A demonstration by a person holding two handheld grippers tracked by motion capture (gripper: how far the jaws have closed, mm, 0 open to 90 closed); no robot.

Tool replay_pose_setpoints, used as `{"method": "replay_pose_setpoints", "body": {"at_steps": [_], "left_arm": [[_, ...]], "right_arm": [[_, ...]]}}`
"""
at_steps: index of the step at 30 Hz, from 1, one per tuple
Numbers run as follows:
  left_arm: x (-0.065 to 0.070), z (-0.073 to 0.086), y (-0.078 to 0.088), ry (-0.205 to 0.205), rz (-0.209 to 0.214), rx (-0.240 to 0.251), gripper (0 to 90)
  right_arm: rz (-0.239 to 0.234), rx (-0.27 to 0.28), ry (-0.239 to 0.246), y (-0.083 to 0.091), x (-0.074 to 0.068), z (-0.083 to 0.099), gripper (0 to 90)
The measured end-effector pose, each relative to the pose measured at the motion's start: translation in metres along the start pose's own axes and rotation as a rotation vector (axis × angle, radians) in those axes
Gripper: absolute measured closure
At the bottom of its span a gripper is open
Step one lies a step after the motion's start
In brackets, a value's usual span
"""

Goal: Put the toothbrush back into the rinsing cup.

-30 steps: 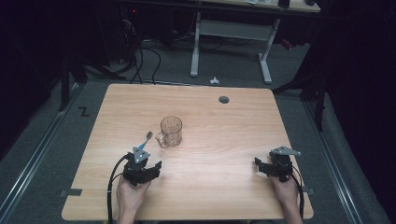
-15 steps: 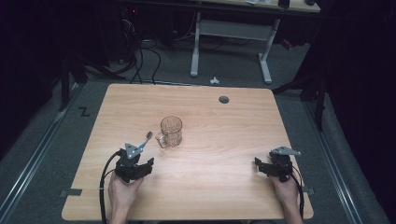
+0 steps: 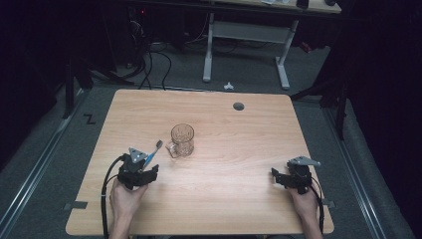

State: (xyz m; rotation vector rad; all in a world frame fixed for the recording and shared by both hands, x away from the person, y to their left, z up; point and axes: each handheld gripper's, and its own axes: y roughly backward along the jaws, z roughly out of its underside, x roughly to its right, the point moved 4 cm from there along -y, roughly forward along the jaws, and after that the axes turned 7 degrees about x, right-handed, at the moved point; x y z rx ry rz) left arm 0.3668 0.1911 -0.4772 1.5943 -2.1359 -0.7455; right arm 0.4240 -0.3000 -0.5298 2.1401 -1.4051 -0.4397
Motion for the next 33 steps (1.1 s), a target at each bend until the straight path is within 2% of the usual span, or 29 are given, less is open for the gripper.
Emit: {"method": "replay_pose_setpoints", "body": {"at_steps": [15,33], "left_arm": [[-0.015,-0.009,-0.005,-0.023,-0.038,-0.029,42.2],[-0.023,-0.024,-0.019,-0.039,-0.024,-0.115,46.9]], "right_arm": [[0.0,0.0,0.0,0.0,0.0,0.0,28.3],[0.0,0.0,0.0,0.0,0.0,0.0,28.3]]}}
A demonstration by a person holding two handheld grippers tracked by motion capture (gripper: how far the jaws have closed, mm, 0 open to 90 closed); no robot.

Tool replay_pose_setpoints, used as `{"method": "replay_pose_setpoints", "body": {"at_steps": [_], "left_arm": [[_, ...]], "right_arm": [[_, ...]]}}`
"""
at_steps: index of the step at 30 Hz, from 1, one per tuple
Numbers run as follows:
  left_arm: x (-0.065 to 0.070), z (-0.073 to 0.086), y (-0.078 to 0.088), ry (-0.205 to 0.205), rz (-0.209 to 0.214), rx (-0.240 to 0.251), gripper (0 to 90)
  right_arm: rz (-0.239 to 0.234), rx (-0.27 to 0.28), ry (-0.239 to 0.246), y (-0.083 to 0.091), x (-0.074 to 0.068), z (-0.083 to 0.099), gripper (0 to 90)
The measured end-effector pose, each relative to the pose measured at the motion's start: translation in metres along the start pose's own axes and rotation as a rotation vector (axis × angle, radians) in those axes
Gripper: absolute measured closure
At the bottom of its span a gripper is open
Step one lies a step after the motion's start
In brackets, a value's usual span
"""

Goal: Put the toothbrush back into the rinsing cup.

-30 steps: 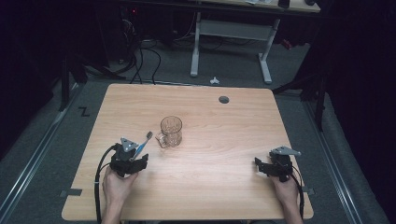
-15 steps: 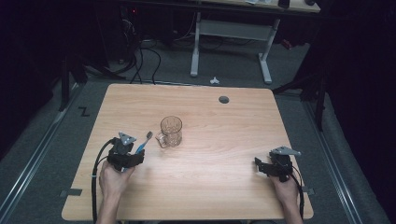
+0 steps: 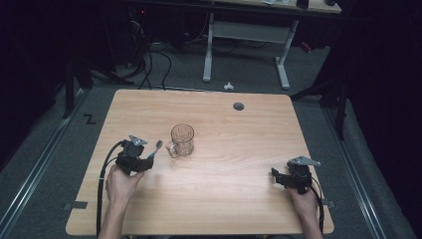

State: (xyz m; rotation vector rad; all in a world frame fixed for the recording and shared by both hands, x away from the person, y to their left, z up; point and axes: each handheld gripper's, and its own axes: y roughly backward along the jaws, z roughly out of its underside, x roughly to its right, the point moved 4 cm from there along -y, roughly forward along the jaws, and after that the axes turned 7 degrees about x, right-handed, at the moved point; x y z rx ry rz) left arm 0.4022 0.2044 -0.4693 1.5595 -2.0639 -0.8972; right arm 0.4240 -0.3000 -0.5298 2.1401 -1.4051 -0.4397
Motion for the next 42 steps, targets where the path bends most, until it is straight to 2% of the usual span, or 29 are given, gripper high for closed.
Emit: {"method": "replay_pose_setpoints", "body": {"at_steps": [9,10,18,21,28,31,33,42], "left_arm": [[-0.004,-0.007,-0.008,-0.012,0.007,-0.053,47.3],[-0.005,-0.008,-0.011,-0.02,0.002,-0.076,47.3],[-0.008,-0.015,-0.02,-0.021,0.005,-0.106,48.2],[-0.009,-0.015,-0.022,-0.027,-0.007,-0.119,49.0],[-0.01,-0.02,-0.031,-0.043,-0.003,-0.165,50.3],[-0.011,-0.022,-0.033,-0.037,0.002,-0.17,50.4],[-0.012,-0.022,-0.035,-0.041,-0.007,-0.188,50.3],[-0.017,-0.024,-0.048,-0.027,0.004,-0.247,52.4]], "right_arm": [[0.0,0.0,0.0,0.0,0.0,0.0,28.3],[0.0,0.0,0.0,0.0,0.0,0.0,28.3],[0.001,0.001,0.0,0.0,0.0,0.0,28.3],[0.0,0.0,0.0,0.0,0.0,0.0,28.3],[0.0,0.0,0.0,0.0,0.0,0.0,28.3],[0.001,0.001,0.0,0.0,0.0,0.0,28.3],[0.0,0.0,0.0,0.0,0.0,0.0,28.3],[0.0,0.0,0.0,0.0,0.0,0.0,28.3]]}}
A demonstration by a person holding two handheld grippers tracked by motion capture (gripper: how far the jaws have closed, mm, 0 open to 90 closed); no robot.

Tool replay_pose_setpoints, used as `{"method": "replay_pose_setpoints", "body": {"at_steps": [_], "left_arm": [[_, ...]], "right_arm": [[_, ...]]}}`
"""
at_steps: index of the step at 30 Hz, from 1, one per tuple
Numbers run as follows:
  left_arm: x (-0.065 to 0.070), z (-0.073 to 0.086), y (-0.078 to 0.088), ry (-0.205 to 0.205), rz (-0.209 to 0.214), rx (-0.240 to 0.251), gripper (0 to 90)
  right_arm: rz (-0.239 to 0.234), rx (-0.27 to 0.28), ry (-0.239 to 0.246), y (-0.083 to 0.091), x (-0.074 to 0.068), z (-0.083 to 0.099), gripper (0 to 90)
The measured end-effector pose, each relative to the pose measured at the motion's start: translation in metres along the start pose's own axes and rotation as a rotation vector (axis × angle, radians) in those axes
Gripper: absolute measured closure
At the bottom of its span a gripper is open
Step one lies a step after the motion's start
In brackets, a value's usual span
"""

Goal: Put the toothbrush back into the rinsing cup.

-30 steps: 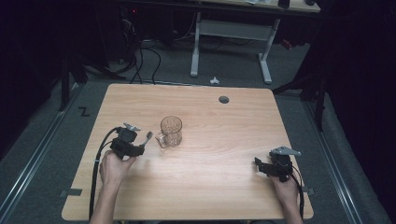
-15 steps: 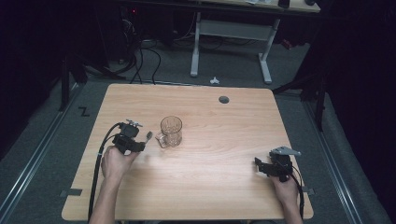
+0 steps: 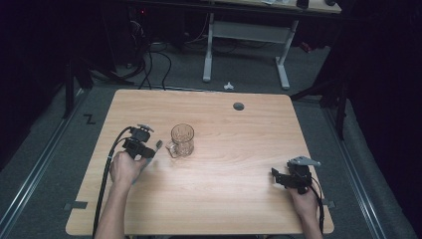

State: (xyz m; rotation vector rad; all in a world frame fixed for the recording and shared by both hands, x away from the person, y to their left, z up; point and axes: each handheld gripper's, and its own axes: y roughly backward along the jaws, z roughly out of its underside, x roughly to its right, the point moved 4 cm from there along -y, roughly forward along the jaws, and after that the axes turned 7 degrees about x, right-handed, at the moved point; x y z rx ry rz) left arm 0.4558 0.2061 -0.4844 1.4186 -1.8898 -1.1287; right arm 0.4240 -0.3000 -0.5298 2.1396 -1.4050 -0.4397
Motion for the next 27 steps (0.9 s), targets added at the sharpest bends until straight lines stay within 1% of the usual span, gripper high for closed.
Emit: {"method": "replay_pose_setpoints", "body": {"at_steps": [2,4,8,17,20,27], "left_arm": [[0.0,-0.001,-0.002,-0.003,0.0,-0.01,53.6],[0.0,-0.001,-0.005,-0.003,0.012,-0.02,55.2],[0.0,0.001,-0.012,-0.011,0.021,-0.058,57.3],[0.001,0.002,-0.02,-0.004,0.051,-0.085,60.8],[0.001,0.002,-0.022,0.005,0.065,-0.088,63.5],[0.001,0.002,-0.023,0.01,0.087,-0.107,68.4]], "right_arm": [[0.001,0.001,0.0,0.0,0.0,0.0,28.3],[0.0,0.0,0.0,0.0,0.0,0.0,28.3],[0.001,0.002,-0.001,0.0,0.0,0.0,28.3],[0.0,0.0,-0.001,0.0,0.0,0.0,28.3],[0.0,0.0,-0.001,0.0,0.0,0.0,28.3],[0.0,0.0,-0.002,0.0,0.0,0.0,28.3]]}}
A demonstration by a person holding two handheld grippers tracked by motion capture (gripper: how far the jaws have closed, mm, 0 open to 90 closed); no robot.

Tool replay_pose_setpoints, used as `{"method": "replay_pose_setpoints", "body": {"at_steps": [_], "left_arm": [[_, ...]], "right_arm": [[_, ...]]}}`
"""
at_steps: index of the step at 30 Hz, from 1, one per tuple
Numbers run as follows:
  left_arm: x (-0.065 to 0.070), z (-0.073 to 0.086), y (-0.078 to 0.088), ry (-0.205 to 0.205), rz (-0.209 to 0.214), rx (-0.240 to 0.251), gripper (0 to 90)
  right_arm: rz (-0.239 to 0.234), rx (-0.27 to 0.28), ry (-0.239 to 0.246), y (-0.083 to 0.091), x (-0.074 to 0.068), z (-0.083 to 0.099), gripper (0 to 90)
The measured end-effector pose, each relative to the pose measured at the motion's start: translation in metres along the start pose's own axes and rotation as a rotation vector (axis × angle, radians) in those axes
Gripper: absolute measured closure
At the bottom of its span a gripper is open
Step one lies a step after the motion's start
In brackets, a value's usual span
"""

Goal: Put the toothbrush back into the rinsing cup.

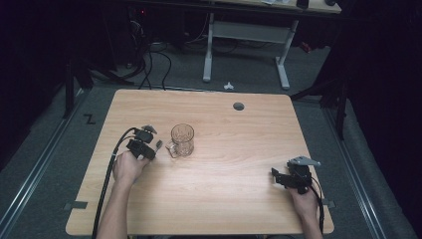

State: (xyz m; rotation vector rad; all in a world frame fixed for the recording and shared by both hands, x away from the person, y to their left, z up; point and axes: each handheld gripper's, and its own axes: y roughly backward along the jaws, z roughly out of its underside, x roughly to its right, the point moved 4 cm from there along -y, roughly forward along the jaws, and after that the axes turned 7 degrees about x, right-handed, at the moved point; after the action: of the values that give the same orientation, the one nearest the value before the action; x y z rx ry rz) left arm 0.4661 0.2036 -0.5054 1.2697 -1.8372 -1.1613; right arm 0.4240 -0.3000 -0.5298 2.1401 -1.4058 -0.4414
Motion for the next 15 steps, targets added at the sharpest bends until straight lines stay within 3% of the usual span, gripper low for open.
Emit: {"method": "replay_pose_setpoints", "body": {"at_steps": [15], "left_arm": [[-0.0021,0.0006,0.0005,-0.001,0.003,-0.009,78.2]], "right_arm": [[0.0,0.0,0.0,0.0,0.0,0.0,28.3]]}}
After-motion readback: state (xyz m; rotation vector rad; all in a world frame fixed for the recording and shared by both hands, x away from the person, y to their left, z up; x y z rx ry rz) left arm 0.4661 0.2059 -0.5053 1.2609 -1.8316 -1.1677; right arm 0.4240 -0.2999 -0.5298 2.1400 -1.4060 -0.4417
